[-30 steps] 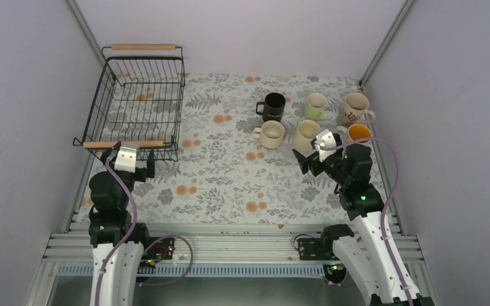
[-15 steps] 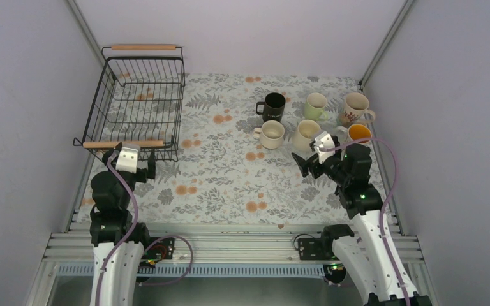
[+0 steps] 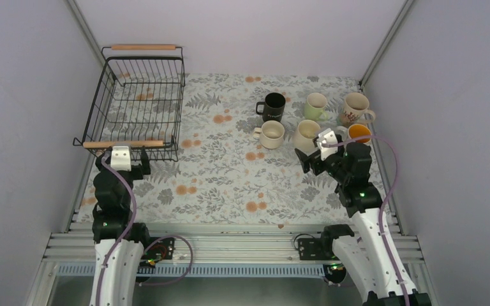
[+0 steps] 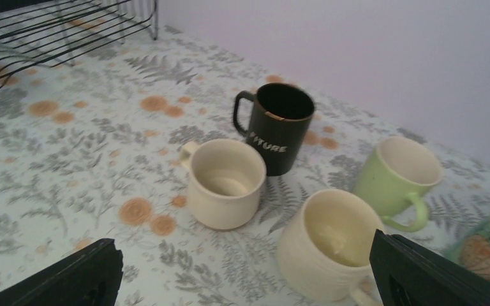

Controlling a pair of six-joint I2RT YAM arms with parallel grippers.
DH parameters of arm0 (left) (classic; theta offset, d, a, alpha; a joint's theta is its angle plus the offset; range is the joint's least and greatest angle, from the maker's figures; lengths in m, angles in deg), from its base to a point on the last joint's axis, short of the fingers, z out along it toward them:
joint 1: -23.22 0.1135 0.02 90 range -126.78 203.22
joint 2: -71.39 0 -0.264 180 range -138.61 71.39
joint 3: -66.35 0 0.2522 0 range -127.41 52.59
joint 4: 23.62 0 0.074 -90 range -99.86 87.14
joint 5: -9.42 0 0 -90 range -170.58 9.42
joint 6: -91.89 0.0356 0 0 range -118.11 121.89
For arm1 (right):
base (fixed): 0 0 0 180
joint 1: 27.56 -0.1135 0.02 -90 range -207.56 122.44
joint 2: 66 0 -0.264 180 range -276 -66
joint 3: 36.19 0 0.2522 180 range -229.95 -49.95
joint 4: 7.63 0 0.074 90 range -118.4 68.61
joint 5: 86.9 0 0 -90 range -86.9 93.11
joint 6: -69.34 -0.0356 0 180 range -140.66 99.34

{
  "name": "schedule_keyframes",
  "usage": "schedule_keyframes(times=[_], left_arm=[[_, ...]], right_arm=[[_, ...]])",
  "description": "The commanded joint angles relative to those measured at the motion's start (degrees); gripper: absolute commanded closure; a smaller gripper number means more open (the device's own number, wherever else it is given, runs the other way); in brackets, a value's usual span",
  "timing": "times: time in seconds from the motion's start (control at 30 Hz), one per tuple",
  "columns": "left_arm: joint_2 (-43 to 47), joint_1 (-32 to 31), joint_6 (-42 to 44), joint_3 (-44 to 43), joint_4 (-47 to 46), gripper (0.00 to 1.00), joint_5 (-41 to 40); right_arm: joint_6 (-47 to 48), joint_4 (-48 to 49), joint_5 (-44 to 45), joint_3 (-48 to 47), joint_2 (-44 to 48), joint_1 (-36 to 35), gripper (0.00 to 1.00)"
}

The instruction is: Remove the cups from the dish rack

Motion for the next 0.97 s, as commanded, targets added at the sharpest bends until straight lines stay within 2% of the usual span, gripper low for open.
schedule_keyframes(times=[0.0,0.13,0.33,0.57,0.93], left_arm=[[-2.73,0.30,-3.48,0.69,-2.78,0.00,-6.36],[-0.82,0.22,-1.53,1.30,-3.40,0.00,-0.30],[4.76,0.30,-1.49,1.94,-1.75,0.00,0.58],[2.43,0.24,-1.35,1.29,-1.35,0.00,3.55],[2.24,0.26,-1.72,1.02,-0.90,0.00,2.72]], right_arm=[[-2.50,7.34,7.06,2.81,2.03,0.56,0.00],[-0.86,9.91,2.97,8.63,7.33,0.53,0.00],[-4.89,11.51,2.60,12.87,17.71,0.51,0.00],[-5.15,9.49,2.92,12.82,15.57,0.50,0.07],[-6.72,10.00,5.01,13.16,16.95,0.56,0.04]])
